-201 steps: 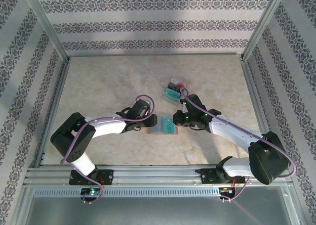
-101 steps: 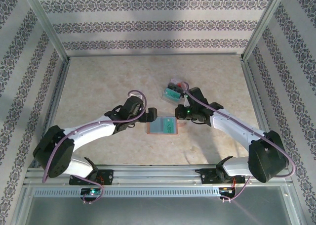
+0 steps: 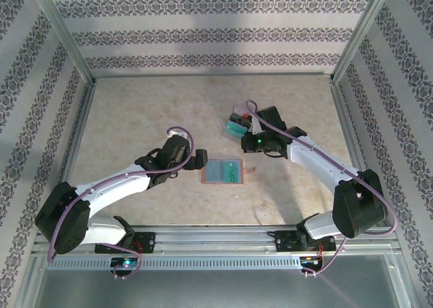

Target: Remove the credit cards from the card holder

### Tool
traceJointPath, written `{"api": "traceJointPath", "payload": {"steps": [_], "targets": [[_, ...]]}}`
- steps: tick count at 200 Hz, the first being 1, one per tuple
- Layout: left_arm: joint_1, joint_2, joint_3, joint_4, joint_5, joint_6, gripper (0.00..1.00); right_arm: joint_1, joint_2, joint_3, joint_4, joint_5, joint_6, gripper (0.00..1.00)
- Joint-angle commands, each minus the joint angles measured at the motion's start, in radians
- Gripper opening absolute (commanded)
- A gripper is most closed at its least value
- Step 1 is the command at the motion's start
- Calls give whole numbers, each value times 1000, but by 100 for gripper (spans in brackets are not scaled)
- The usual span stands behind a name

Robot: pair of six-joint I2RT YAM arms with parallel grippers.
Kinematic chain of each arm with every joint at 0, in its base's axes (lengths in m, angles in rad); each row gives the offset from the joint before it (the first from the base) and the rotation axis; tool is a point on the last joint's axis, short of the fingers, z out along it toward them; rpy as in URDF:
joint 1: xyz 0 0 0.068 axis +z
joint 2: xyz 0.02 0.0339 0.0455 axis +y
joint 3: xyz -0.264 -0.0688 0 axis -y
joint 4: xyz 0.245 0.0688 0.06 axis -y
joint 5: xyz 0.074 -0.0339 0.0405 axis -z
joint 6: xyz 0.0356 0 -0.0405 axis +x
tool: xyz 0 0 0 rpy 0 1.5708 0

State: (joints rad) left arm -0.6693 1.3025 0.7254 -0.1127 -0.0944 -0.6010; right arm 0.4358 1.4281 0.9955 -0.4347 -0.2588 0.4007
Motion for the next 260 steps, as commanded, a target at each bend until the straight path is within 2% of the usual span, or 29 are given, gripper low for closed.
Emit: {"api": "traceJointPath", "payload": {"steps": [1,7,31,49,81,122,147,260], "targets": [[11,7,0,-9,13,38,99,0,7,-5,-34,-29,43,11],[10,17,4,6,38,41,100,3,5,-24,-25,-34,64,14],[-19,76,43,19,80,49,90,30,15,-88,7,-34,116,24],[-35,118,57,23,81,36,84,68,38,-108,14,-9,141,27],[-49,169,34,139,164,-33,63,144,84,-114,16,50,194,34],[-66,240,15,204,185,-88,47,192,154,-98,24,76,237,42],[-65,276,10,218,205,-101,39,209,182,-92,31,82,243,43],[-70,337,9,237,259,-113,26,205,258,-119,102,75,277,49]]}}
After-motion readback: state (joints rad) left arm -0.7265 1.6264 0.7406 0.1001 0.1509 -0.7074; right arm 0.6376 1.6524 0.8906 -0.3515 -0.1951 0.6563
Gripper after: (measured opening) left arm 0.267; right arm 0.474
